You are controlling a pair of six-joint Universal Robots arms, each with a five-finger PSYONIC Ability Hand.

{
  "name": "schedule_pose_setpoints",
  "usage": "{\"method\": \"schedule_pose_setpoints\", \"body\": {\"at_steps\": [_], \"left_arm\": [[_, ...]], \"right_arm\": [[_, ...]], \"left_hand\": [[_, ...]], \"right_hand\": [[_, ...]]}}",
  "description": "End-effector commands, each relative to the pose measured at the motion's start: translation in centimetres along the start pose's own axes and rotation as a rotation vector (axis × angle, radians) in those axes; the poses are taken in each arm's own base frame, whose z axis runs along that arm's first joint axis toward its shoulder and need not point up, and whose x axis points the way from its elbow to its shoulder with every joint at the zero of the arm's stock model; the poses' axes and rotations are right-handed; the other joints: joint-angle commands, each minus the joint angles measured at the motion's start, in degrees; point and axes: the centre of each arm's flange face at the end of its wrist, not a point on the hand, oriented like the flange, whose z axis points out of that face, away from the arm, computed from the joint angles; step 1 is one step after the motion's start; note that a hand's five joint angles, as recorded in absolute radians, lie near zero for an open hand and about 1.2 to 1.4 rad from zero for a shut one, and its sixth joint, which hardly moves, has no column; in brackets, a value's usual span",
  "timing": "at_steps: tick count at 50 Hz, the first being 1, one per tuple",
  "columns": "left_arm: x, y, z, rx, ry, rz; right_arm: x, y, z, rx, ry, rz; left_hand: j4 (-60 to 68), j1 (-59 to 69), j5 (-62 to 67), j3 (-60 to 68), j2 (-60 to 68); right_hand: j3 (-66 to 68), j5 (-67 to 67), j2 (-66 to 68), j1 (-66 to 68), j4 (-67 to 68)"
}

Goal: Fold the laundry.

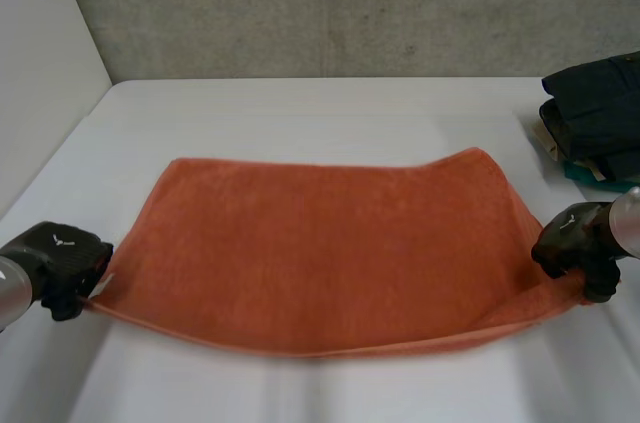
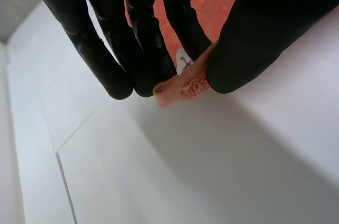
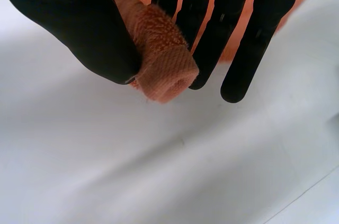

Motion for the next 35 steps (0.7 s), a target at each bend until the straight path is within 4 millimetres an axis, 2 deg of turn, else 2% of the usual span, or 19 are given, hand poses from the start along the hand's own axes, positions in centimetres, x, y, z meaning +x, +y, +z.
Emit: {"method": "schedule_pose_setpoints", "body": {"at_steps": [1,7,10,11,19,23,31,32,33,34,35], "left_arm": [[0.7,-1.9,1.2,0.077,0.033,0.059],[-0.6,-4.5,5.3,0.116,-0.119,-0.003],[-1.2,-5.5,6.7,0.126,-0.167,-0.020],[-1.5,-6.1,7.8,0.138,-0.189,-0.024],[-2.4,-9.1,13.0,0.227,-0.262,-0.036],[-2.4,-10.1,14.6,0.259,-0.281,-0.042],[-1.7,-11.1,17.2,0.312,-0.298,-0.035],[-1.6,-11.2,17.4,0.319,-0.299,-0.038],[-1.6,-11.3,17.5,0.326,-0.300,-0.039],[-1.4,-11.4,17.8,0.338,-0.297,-0.038],[-1.3,-11.5,17.8,0.343,-0.297,-0.037]], "right_arm": [[1.3,-0.8,3.3,0.079,0.107,0.034],[3.9,-2.0,5.8,0.199,0.248,0.193],[5.0,-2.4,7.0,0.257,0.311,0.239],[5.5,-2.7,7.7,0.294,0.351,0.255],[7.5,-4.7,10.3,0.462,0.512,0.246],[8.1,-5.5,11.7,0.502,0.555,0.234],[8.3,-6.2,13.5,0.475,0.567,0.236],[8.2,-6.2,13.7,0.470,0.566,0.235],[8.1,-6.3,13.7,0.465,0.568,0.234],[8.0,-6.3,13.6,0.446,0.577,0.234],[8.1,-6.3,13.5,0.437,0.588,0.238]], "left_hand": [[11.3,13.1,13.7,11.8,11.2],[11.3,13.1,13.7,11.8,11.2],[11.3,13.1,13.7,11.8,11.2],[11.3,13.1,13.7,11.8,11.2],[11.3,13.1,13.7,11.8,11.2],[11.3,13.1,13.7,11.8,11.2],[11.3,13.1,13.7,11.8,11.2],[11.3,13.1,13.7,11.8,11.2],[11.3,13.1,13.7,11.8,11.2],[5.5,7.3,7.9,6.0,5.4],[-16.6,-14.8,-14.1,-16.1,-16.6]], "right_hand": [[11.8,12.4,12.6,15.2,11.3],[11.8,12.4,12.6,15.2,11.3],[11.8,12.4,12.6,15.2,11.3],[11.8,12.4,12.6,15.2,11.3],[11.8,12.4,12.6,15.2,11.3],[11.8,12.4,12.6,15.2,11.3],[11.8,12.4,12.6,15.2,11.3],[5.1,5.7,5.9,8.5,4.6],[-13.9,-13.3,-13.2,-10.5,-14.4],[-58.2,-57.6,-57.4,-54.8,-58.7],[-58.2,-57.6,-57.4,-54.8,-58.7]]}}
